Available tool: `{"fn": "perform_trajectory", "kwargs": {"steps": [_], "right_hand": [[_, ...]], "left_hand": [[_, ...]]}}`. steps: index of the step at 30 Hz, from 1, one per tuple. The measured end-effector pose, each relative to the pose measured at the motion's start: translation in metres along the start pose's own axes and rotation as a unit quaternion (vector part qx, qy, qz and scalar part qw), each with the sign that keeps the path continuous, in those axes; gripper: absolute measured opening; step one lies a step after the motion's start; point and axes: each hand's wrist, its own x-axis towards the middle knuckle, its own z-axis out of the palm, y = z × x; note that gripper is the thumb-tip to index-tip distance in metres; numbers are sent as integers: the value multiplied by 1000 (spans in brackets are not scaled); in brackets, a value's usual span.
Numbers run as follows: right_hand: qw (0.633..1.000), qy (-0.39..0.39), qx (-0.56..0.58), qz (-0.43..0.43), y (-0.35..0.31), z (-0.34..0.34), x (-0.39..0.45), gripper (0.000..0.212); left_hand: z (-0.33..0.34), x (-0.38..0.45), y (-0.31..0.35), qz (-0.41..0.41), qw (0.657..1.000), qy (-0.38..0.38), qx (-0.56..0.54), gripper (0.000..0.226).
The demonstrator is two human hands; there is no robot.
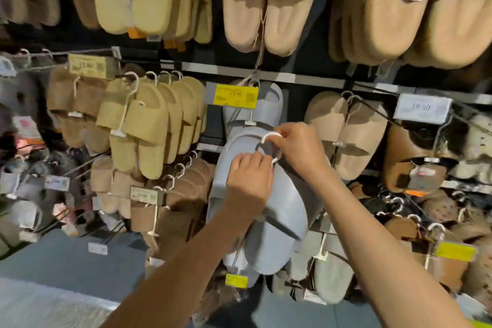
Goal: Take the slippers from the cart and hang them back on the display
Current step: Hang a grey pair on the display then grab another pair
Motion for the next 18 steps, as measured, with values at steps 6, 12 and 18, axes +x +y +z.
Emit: {"fn": "perform_trajectory", "kwargs": {"steps": [6,12,18], "right_hand": [[998,-10,-56,28,43,8,67,15],[999,-42,-26,16,71,28,135,27],[996,-9,-90,9,81,39,178,27]], "left_hand": [[54,56,10,8,999,-35,-33,30],[101,106,2,-6,987,-148,-57,33],[110,159,-6,35,990,-125,-47,34]]}}
